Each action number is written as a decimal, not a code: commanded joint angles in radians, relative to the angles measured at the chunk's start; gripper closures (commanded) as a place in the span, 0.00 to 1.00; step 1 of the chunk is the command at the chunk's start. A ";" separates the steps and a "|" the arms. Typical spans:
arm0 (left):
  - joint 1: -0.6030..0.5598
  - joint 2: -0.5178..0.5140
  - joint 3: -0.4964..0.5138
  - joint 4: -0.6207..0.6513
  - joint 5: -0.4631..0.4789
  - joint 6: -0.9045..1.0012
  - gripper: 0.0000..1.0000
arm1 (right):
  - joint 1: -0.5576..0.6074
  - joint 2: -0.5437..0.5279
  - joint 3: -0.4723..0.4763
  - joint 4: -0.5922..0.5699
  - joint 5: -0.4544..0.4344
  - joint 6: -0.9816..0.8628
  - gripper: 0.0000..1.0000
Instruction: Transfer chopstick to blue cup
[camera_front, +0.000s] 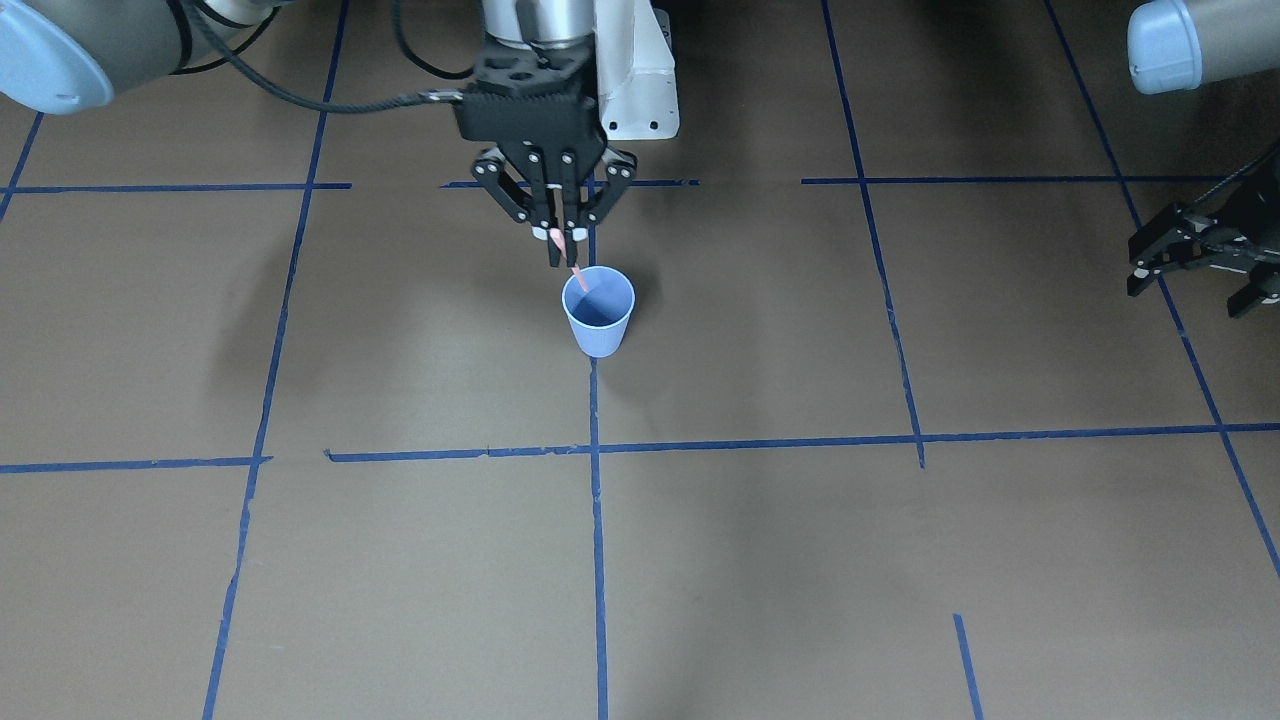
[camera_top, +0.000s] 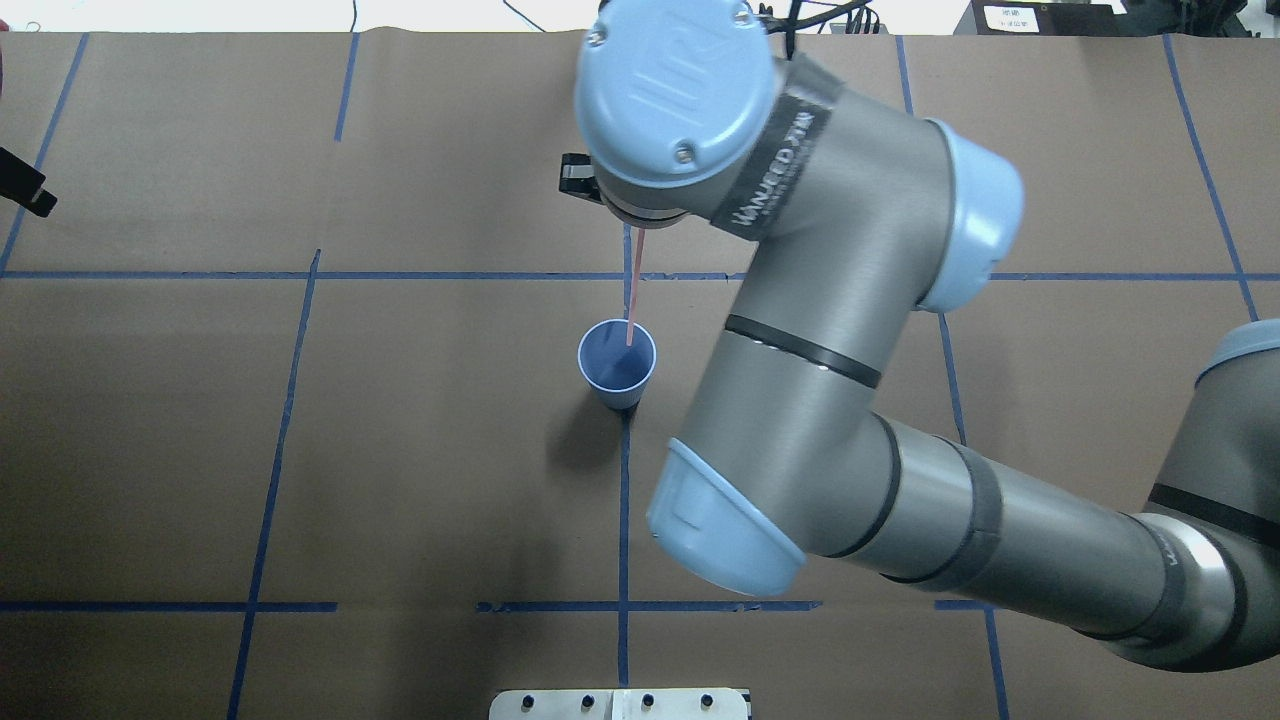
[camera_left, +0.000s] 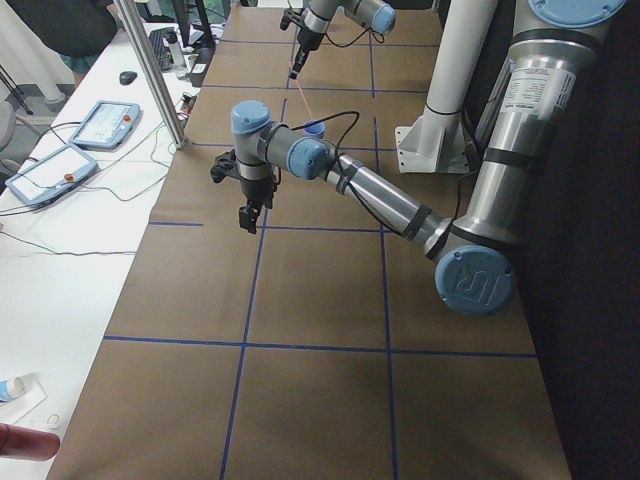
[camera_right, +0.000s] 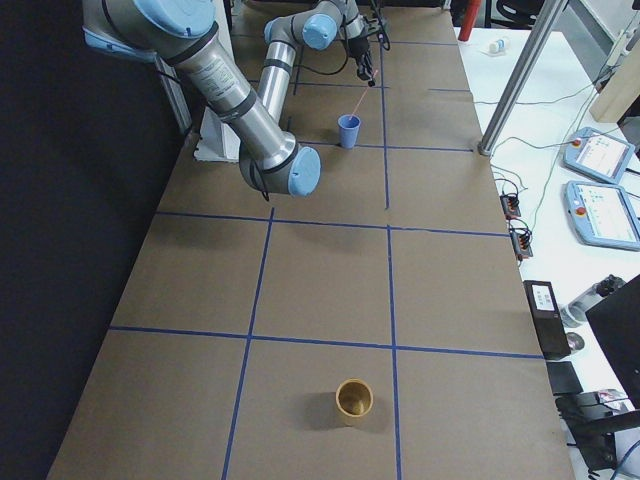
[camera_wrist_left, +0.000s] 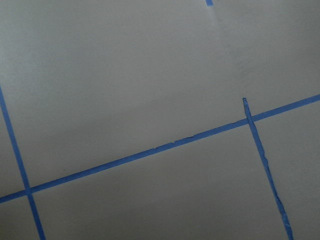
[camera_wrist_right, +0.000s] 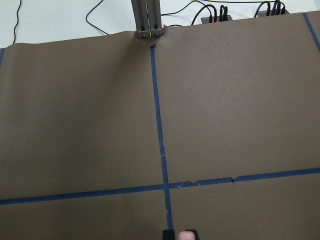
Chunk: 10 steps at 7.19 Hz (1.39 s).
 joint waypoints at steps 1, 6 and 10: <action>-0.003 0.001 0.002 0.000 0.001 0.004 0.00 | -0.039 0.003 -0.038 0.003 -0.010 0.002 1.00; -0.005 -0.001 0.004 0.003 0.000 0.004 0.00 | -0.079 -0.010 -0.066 0.035 -0.016 -0.001 0.00; -0.006 -0.006 0.008 0.009 0.000 0.002 0.00 | -0.056 -0.004 -0.019 0.021 -0.003 -0.003 0.00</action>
